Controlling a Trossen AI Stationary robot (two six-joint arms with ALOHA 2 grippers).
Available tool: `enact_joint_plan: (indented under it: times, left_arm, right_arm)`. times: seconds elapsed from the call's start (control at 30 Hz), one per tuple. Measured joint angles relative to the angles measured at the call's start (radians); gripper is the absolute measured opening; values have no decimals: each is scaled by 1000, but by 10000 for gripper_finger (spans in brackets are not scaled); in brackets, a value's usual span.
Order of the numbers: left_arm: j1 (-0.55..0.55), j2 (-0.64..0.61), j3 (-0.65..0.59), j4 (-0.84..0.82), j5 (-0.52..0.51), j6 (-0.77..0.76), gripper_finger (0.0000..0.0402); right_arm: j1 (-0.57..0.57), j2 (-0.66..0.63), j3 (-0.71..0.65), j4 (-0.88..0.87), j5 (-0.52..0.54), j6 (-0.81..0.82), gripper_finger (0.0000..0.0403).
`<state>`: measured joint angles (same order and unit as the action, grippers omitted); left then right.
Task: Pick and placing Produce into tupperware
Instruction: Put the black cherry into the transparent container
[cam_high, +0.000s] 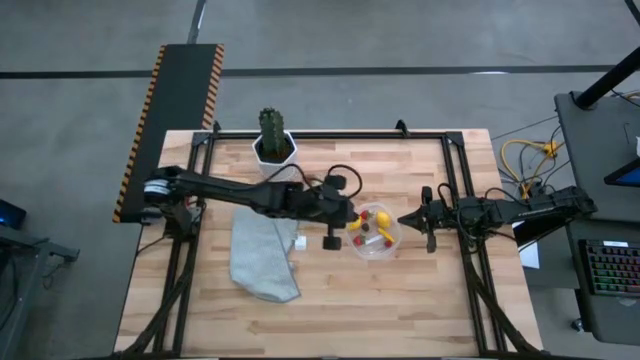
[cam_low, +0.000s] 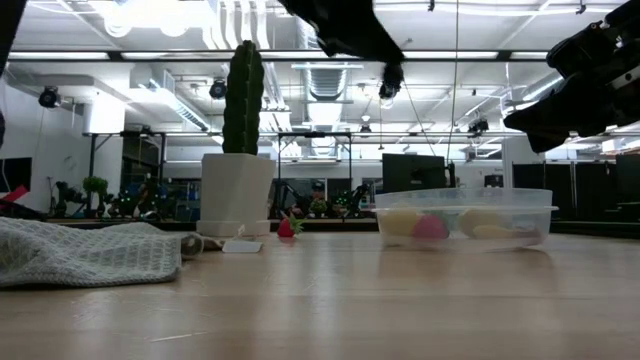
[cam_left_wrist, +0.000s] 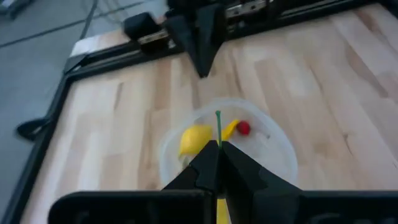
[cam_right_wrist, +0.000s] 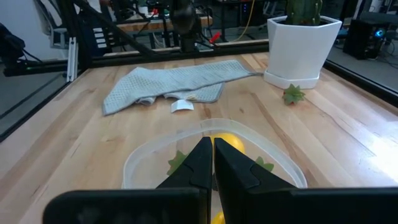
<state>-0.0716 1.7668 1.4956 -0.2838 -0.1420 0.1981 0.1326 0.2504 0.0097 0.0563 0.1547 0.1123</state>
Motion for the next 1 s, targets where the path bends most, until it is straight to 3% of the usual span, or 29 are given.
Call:
enact_joint_plan:
  times: [0.47,1.0]
  left_arm:
    - [7,190,-29,213,85,36,0]
    - [7,303,-30,256,89,21,0]
  right_arm:
    - [0,1,0,0,0,0,9]
    - [0,6,0,-6,0,1,9]
